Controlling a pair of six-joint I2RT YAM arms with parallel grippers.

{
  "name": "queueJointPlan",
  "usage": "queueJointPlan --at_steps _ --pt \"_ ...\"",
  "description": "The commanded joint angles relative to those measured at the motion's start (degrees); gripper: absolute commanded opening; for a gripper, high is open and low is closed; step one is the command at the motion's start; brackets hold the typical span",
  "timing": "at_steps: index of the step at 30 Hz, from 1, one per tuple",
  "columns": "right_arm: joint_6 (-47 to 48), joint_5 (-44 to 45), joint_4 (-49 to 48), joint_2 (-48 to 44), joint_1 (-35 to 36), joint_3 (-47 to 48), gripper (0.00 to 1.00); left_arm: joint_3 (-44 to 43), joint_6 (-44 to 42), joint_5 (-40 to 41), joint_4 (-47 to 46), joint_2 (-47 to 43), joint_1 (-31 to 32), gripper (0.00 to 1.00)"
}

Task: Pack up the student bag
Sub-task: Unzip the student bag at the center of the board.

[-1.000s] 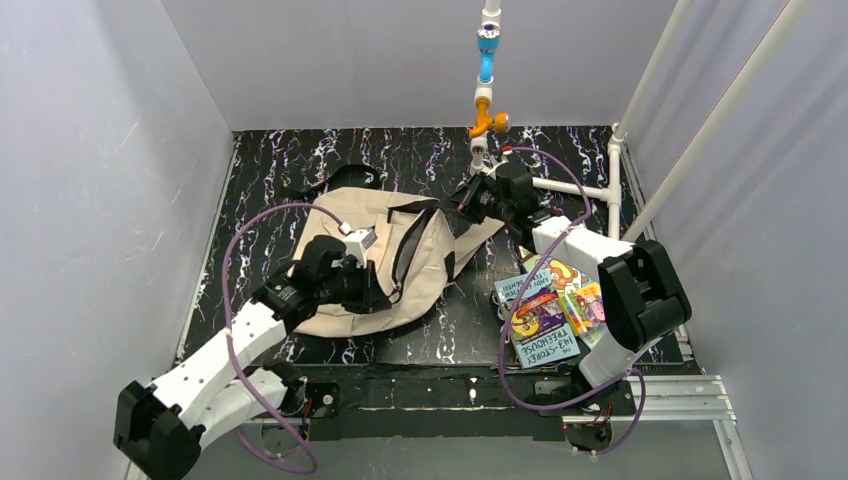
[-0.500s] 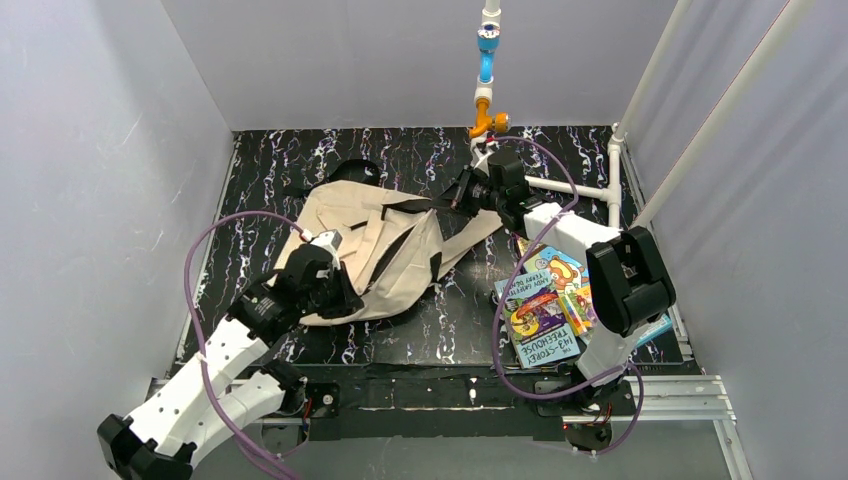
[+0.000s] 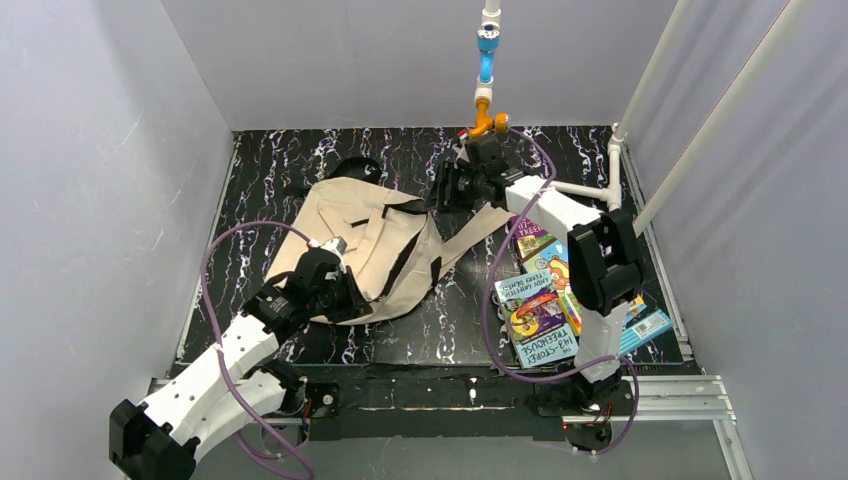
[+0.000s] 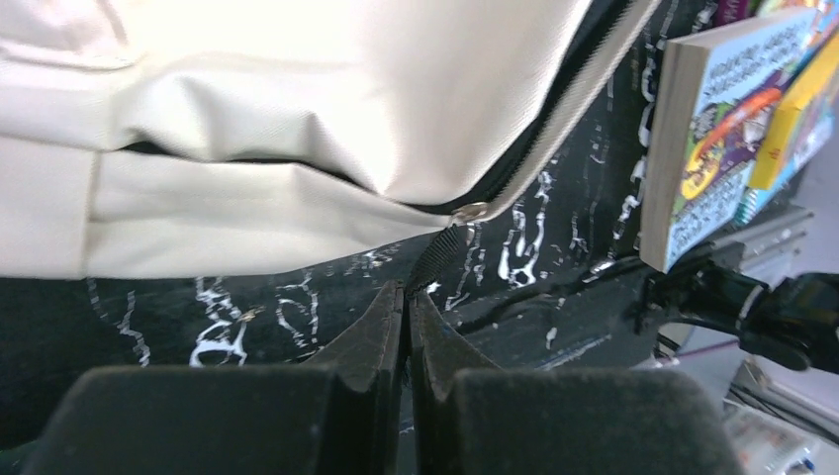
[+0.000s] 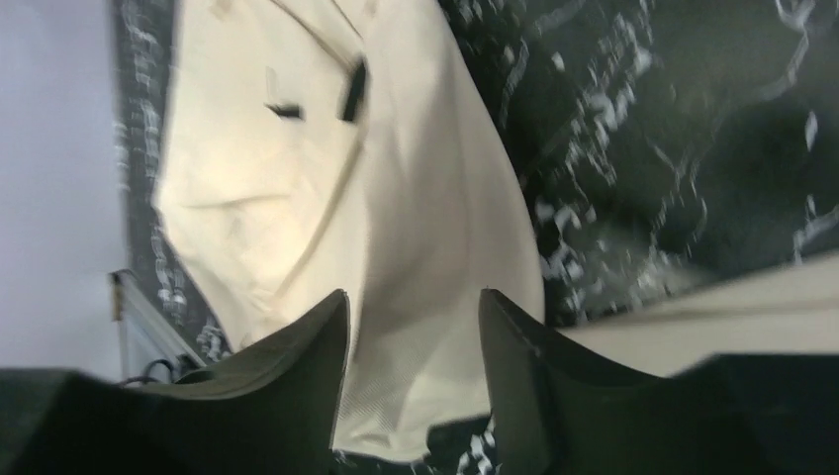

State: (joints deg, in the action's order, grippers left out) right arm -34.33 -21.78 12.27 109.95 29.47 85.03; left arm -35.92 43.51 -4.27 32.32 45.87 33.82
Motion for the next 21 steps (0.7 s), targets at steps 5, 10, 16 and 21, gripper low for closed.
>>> queueJointPlan --at_steps 5,10,16,21 --pt "8.5 20.97 16.27 -12.75 7.74 -3.97 0.87 0.61 0.28 -10.68 -11.02 4.57 -0.34 0.0" --pt "0.96 17.18 9.98 -21.25 11.42 -13.61 0.91 1.18 -0.14 -11.72 -12.3 6.1 -0.34 0.0" --pt "-13.86 10.74 -11.95 -23.22 19.19 -26.92 0.79 1.03 -0.49 -11.4 -11.32 5.45 -0.34 0.0" --pt "-16.09 11.08 -20.81 -20.91 22.32 -29.11 0.56 1.98 -0.03 -10.76 -10.43 2.51 -0.34 0.0"
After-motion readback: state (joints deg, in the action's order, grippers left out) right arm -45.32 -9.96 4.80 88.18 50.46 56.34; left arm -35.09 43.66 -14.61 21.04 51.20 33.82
